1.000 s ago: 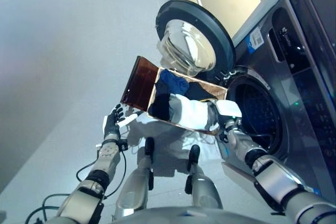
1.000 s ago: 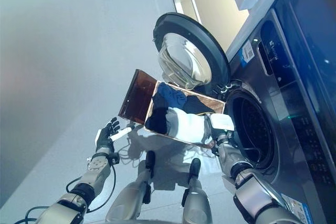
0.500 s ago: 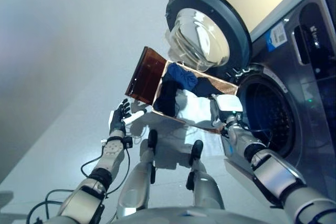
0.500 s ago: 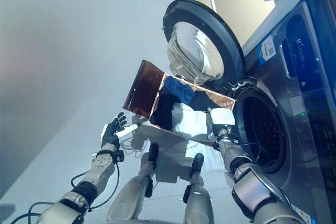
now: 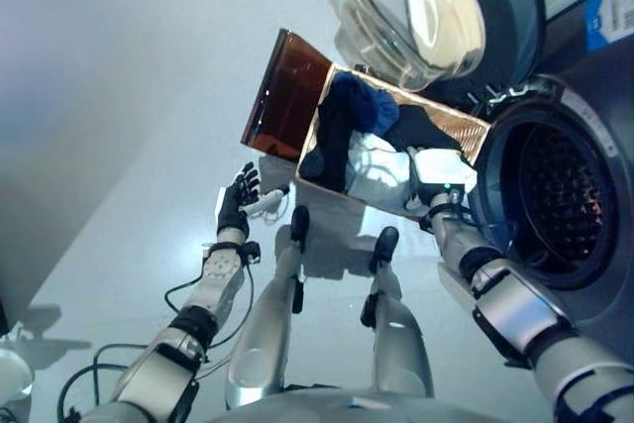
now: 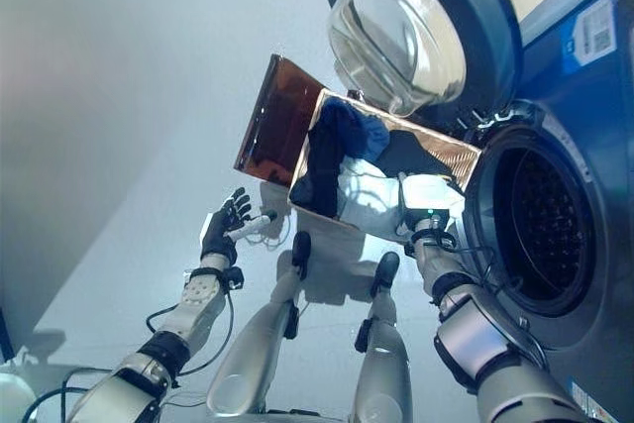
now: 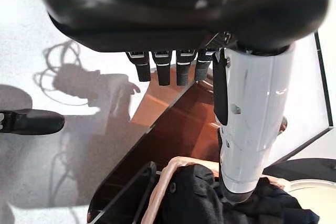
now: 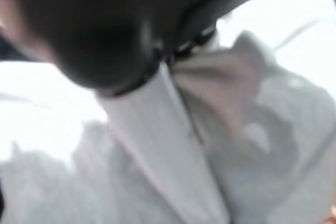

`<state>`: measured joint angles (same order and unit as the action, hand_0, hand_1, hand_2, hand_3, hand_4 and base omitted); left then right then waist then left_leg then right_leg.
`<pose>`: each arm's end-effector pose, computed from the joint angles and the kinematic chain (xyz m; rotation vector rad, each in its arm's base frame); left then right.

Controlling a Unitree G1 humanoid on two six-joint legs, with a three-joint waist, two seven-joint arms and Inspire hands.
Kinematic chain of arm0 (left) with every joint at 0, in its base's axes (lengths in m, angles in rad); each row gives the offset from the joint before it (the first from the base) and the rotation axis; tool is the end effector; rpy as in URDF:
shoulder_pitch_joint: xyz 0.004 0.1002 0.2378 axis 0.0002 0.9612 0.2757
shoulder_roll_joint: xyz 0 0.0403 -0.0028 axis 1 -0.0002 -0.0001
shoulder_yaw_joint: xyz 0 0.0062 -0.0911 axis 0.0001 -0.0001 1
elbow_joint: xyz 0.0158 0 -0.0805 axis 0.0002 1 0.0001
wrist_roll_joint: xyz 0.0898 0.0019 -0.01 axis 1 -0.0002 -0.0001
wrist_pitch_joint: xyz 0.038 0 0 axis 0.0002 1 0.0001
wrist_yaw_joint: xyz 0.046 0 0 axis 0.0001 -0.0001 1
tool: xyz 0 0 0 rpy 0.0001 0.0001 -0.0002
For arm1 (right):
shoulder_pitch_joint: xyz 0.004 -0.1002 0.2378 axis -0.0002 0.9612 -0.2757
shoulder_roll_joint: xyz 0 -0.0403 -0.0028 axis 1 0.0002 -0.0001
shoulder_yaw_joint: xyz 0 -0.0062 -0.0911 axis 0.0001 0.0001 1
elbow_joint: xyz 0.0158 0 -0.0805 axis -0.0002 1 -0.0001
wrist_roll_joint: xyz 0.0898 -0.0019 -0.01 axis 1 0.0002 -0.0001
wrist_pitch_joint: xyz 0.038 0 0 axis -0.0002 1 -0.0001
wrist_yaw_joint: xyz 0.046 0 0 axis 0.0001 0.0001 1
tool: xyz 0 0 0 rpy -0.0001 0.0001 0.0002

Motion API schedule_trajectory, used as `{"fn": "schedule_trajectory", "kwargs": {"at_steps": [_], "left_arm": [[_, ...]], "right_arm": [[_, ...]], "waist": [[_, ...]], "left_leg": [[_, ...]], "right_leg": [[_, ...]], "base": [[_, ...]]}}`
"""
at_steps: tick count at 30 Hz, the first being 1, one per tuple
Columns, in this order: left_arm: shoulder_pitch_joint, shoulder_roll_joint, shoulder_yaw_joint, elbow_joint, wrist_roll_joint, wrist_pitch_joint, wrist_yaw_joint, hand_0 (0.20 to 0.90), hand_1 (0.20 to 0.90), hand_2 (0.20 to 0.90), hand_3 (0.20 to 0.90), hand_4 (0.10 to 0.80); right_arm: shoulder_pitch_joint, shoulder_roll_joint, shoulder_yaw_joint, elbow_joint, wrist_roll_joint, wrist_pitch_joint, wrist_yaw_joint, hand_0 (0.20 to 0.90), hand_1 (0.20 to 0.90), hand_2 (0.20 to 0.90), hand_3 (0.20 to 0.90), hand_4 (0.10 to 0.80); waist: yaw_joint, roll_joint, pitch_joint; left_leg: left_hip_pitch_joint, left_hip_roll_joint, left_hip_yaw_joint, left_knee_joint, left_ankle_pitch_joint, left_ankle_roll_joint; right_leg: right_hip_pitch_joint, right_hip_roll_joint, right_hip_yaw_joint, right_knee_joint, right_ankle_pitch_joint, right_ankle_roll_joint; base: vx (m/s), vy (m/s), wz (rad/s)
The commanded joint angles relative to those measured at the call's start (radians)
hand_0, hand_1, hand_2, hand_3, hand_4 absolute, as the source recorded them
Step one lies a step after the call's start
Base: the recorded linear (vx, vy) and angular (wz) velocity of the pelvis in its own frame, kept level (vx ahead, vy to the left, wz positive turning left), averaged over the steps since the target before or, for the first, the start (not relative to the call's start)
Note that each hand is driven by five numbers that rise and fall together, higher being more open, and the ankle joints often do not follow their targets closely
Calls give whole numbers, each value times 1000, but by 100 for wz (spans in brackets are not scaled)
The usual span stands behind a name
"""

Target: Pick up the clothes and place them into the washing machine

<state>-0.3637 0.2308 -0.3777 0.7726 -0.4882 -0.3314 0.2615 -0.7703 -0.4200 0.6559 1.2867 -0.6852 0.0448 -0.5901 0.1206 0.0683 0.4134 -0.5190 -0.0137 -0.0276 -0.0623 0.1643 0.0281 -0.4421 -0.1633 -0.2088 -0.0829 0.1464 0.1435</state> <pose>0.2362 0.1516 0.0100 -0.0454 0.1720 0.0980 0.2833 -0.2219 0.0394 -1.6714 0.0823 -0.1185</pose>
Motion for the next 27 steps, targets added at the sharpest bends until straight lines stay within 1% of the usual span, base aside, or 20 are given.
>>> {"fn": "schedule_trajectory", "kwargs": {"at_steps": [1, 5, 9, 14, 15, 16, 17, 18, 27], "left_arm": [[-36, 18, -3, -102, -22, -80, 25, 900, 900, 900, 900, 800], [-45, 24, 4, -134, -24, -85, 29, 900, 900, 900, 900, 800], [-46, 33, 3, -205, -27, -94, 29, 900, 900, 900, 900, 800], [-51, 35, 4, -216, -24, -94, 28, 900, 900, 900, 900, 800], [-51, 34, 3, -216, -25, -94, 26, 900, 900, 900, 900, 800], [-53, 35, 3, -214, -23, -93, 26, 900, 900, 900, 900, 800], [-53, 36, 6, -218, -20, -91, 28, 900, 900, 900, 900, 800], [-53, 36, 6, -218, -20, -91, 28, 900, 900, 900, 900, 800], [-50, 36, 17, -207, -7, -92, 38, 900, 900, 900, 900, 800]], "right_arm": [[-87, -21, 17, -4, 30, -10, -8, 900, 900, 900, 900, 800], [-116, -31, 18, 12, 47, -10, 2, 900, 900, 900, 900, 800], [-156, -60, 2, 29, 71, -9, -1, 900, 900, 900, 900, 800], [-187, -77, -1, 38, 76, -10, 3, 900, 900, 900, 900, 800], [-191, -80, 0, 39, 74, -8, 4, 856, 856, 856, 856, 769], [-198, -86, 1, 43, 73, -5, 9, 516, 516, 516, 516, 525], [-211, -87, 0, 48, 71, 1, 9, 255, 255, 255, 255, 339], [-211, -87, 0, 48, 71, 1, 9, 200, 200, 200, 200, 300], [-216, -94, -8, 45, 58, 17, 2, 200, 200, 200, 200, 300]], "waist": [[-5, -9, 12], [-3, 4, 22], [6, 18, 38], [12, 21, 43], [12, 21, 44], [12, 21, 44], [12, 19, 42], [12, 19, 42], [9, 8, 33]], "left_leg": [[-81, -52, 5, 167, -109, -59], [-130, -58, 7, 175, -103, -62], [-180, -63, 12, 168, -89, -63], [-207, -67, 17, 160, -80, -64], [-212, -67, 18, 160, -78, -64], [-216, -67, 18, 157, -76, -64], [-225, -69, 21, 155, -74, -65], [-226, -69, 21, 155, -74, -65], [-225, -70, 26, 156, -74, -65]], "right_leg": [[8, -54, 20, 30, 45, 24], [-42, -58, 20, 41, 49, 24], [-98, -63, 24, 33, 67, 30], [-128, -62, 25, 18, 84, 37], [-133, -62, 26, 16, 87, 38], [-139, -62, 26, 11, 92, 39], [-145, -61, 27, 3, 99, 41], [-145, -61, 27, 3, 99, 41], [-148, -61, 30, -4, 106, 44]], "base": [[0, 0, 0], [-37, 27, 0], [-39, 27, -4], [-20, 22, -5], [-12, 24, -5], [-11, 24, -4], [0, 0, 0], [0, 0, 0], [-1, 8, -2]]}}
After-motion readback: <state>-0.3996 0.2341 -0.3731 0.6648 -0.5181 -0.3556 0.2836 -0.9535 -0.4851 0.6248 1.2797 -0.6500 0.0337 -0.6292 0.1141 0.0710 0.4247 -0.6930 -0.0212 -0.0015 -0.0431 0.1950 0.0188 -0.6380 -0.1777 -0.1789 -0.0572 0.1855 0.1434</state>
